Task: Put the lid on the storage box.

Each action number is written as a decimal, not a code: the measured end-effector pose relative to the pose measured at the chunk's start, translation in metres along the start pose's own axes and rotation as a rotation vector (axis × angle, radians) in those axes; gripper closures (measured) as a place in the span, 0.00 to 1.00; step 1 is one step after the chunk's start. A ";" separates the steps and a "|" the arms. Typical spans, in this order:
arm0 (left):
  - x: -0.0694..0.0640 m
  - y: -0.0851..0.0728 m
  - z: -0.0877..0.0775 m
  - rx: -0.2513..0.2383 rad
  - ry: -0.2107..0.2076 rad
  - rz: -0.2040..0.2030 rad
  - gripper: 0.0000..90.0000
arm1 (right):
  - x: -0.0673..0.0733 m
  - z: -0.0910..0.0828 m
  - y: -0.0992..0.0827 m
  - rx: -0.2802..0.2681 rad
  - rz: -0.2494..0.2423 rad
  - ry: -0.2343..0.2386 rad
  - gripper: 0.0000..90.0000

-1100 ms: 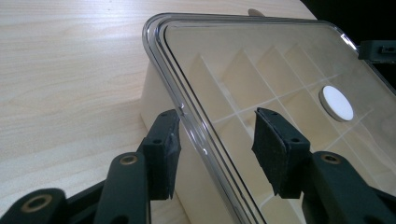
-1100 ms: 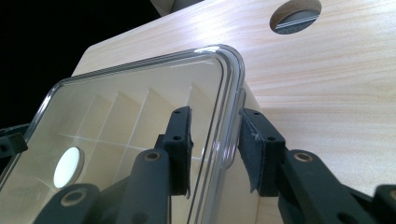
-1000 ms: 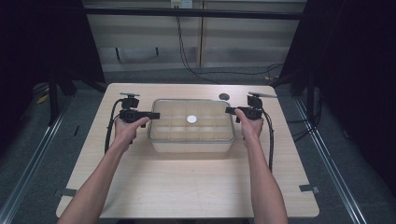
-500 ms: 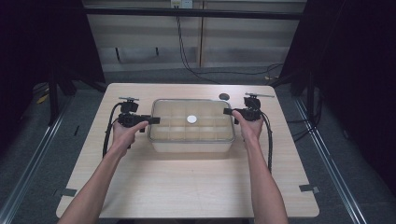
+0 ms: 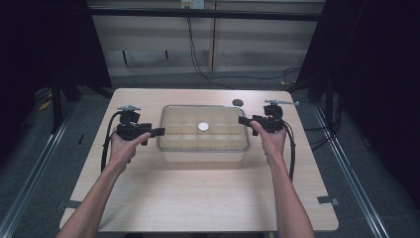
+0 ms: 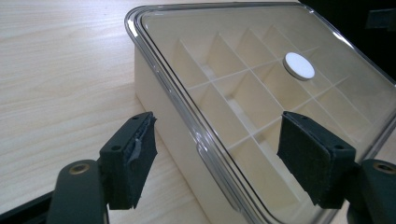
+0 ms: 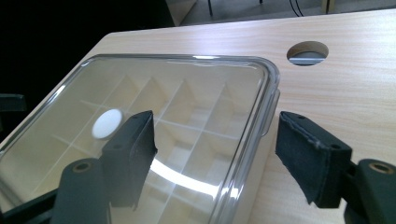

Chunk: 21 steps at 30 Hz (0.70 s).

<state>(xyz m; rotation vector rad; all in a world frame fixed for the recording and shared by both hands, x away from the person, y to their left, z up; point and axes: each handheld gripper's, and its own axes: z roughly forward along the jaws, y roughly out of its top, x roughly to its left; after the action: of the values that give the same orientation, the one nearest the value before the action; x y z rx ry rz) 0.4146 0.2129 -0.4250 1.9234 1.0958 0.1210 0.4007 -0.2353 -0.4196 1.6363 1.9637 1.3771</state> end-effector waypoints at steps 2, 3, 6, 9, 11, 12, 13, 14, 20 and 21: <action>-0.003 -0.003 -0.005 0.000 0.007 0.022 0.34 | 0.003 -0.007 -0.002 -0.003 -0.016 0.010 0.31; -0.003 -0.005 -0.009 -0.006 0.012 0.030 0.34 | 0.004 -0.011 -0.003 -0.007 -0.018 0.014 0.31; 0.000 -0.007 -0.018 -0.033 0.013 0.034 0.40 | 0.007 -0.021 -0.006 -0.005 -0.022 0.033 0.32; 0.001 -0.012 -0.027 -0.043 0.022 0.035 0.40 | 0.014 -0.032 -0.010 -0.038 -0.046 0.036 0.37; -0.001 -0.015 -0.031 -0.050 0.040 0.058 0.40 | 0.015 -0.039 -0.014 -0.056 -0.042 0.057 0.37; -0.004 -0.017 -0.033 -0.048 0.058 0.077 0.39 | 0.016 -0.041 -0.017 -0.054 -0.038 0.071 0.37; -0.004 -0.017 -0.033 -0.048 0.058 0.077 0.38 | 0.016 -0.041 -0.017 -0.054 -0.038 0.071 0.37; -0.008 -0.021 -0.038 -0.039 0.066 0.110 0.37 | 0.017 -0.047 -0.023 -0.049 -0.035 0.084 0.37; -0.015 -0.031 -0.055 -0.061 0.020 0.096 0.36 | 0.022 -0.063 -0.037 -0.053 -0.063 0.068 0.37; -0.016 -0.033 -0.058 -0.064 0.020 0.100 0.37 | 0.023 -0.066 -0.039 -0.055 -0.066 0.067 0.37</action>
<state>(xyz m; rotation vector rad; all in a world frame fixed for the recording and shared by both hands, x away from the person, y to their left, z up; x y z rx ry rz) 0.3561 0.2455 -0.4096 1.9237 0.9970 0.2290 0.3224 -0.2456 -0.4066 1.5062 1.9796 1.4653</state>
